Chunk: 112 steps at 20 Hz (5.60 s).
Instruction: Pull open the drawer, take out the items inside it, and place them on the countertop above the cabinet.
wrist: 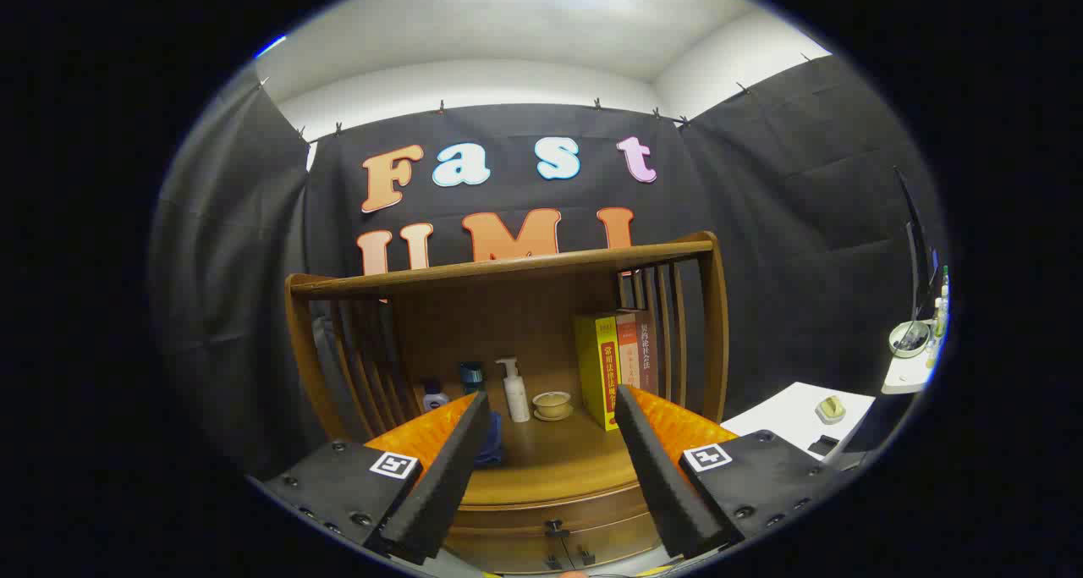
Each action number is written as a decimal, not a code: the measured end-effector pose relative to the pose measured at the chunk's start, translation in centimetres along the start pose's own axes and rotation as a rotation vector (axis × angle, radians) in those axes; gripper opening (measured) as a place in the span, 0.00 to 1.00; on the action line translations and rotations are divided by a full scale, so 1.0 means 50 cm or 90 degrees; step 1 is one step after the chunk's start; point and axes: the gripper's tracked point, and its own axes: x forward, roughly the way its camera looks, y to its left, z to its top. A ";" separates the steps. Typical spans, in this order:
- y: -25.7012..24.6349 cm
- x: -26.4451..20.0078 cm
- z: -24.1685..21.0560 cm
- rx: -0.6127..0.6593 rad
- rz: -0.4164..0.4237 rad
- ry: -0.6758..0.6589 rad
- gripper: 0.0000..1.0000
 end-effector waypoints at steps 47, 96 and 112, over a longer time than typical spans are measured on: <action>0.031 0.089 -0.432 -0.037 0.049 0.063 0.98; -0.052 -0.108 -0.828 -0.068 0.058 0.312 0.40; -0.064 -0.207 -0.826 -0.068 0.052 0.332 0.35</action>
